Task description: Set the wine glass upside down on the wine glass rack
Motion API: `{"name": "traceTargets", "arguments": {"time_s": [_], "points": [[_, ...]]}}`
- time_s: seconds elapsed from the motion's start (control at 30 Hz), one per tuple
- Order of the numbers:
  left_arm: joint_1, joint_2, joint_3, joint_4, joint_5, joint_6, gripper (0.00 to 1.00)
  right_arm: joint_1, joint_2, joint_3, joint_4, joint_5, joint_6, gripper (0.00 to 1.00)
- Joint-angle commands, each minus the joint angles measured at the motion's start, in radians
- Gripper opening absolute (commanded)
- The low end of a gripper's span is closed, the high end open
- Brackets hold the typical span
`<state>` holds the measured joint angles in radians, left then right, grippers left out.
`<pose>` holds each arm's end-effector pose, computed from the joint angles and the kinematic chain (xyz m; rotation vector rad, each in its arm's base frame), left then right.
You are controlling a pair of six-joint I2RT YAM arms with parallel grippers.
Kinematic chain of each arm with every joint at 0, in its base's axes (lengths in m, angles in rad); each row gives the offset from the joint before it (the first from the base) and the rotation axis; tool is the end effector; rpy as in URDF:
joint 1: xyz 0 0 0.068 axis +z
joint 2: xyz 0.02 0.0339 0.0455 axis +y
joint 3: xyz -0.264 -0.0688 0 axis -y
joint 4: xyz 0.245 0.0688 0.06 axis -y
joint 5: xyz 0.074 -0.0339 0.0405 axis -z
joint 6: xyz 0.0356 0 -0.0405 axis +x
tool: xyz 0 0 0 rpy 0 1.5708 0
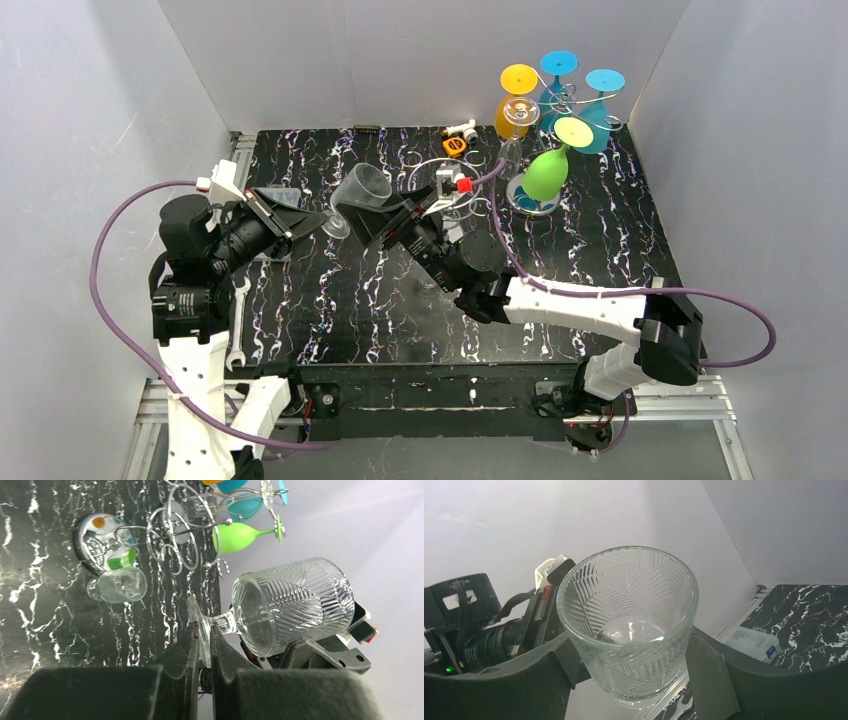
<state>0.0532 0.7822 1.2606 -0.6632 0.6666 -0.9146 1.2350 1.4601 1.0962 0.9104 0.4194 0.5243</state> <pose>0.1238 -0.0154 0.4469 -0.3799 1.8370 -1.1922 0.1231 0.3088 0.4001 0.0077 1.1775 1.3599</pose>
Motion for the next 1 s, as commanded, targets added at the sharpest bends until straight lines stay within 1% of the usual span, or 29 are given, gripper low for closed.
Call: {"name": "traceTargets", "arguments": {"time_s": [0.0,0.1,0.13,0.2,0.23,0.3,0.37,0.43,0.6,0.73,0.8,0.87,0.97], "points": [[0.000,0.031,0.056,-0.076,-0.055,0.112,0.00,0.021,-0.009,0.000,0.136,0.010,0.052,0.35],[0.002,0.053,0.079,-0.117,-0.106,0.154,0.00,0.039,-0.015,-0.021,0.110,0.014,0.049,0.38],[0.001,0.052,0.072,-0.112,-0.108,0.164,0.00,0.043,-0.018,-0.030,0.100,0.016,0.054,0.41],[0.001,0.038,0.038,-0.080,-0.107,0.188,0.00,0.044,-0.030,-0.054,0.066,0.018,0.079,0.54],[0.001,0.030,0.027,-0.068,-0.113,0.203,0.00,0.043,-0.038,-0.067,0.035,0.018,0.089,0.58],[0.000,0.018,0.011,-0.055,-0.131,0.257,0.00,0.043,-0.064,-0.108,-0.013,0.026,0.110,0.64],[0.001,0.011,-0.002,-0.060,-0.160,0.314,0.00,0.043,-0.085,-0.152,-0.022,0.041,0.137,0.67],[0.000,0.003,-0.033,-0.061,-0.186,0.367,0.00,0.043,-0.093,-0.184,-0.030,0.045,0.161,0.67],[0.000,-0.027,-0.147,-0.046,-0.218,0.514,0.00,0.043,-0.061,-0.210,-0.071,0.012,0.234,0.63],[0.001,-0.060,-0.248,-0.021,-0.224,0.622,0.00,0.043,-0.008,-0.229,-0.095,-0.047,0.321,0.55],[0.001,-0.075,-0.282,-0.012,-0.235,0.664,0.00,0.043,0.023,-0.230,-0.102,-0.097,0.341,0.54],[0.001,-0.086,-0.296,-0.004,-0.240,0.693,0.00,0.043,0.053,-0.225,-0.108,-0.139,0.345,0.55],[0.001,-0.094,-0.292,0.012,-0.234,0.722,0.00,0.041,0.090,-0.191,-0.171,-0.194,0.332,0.63]]}}
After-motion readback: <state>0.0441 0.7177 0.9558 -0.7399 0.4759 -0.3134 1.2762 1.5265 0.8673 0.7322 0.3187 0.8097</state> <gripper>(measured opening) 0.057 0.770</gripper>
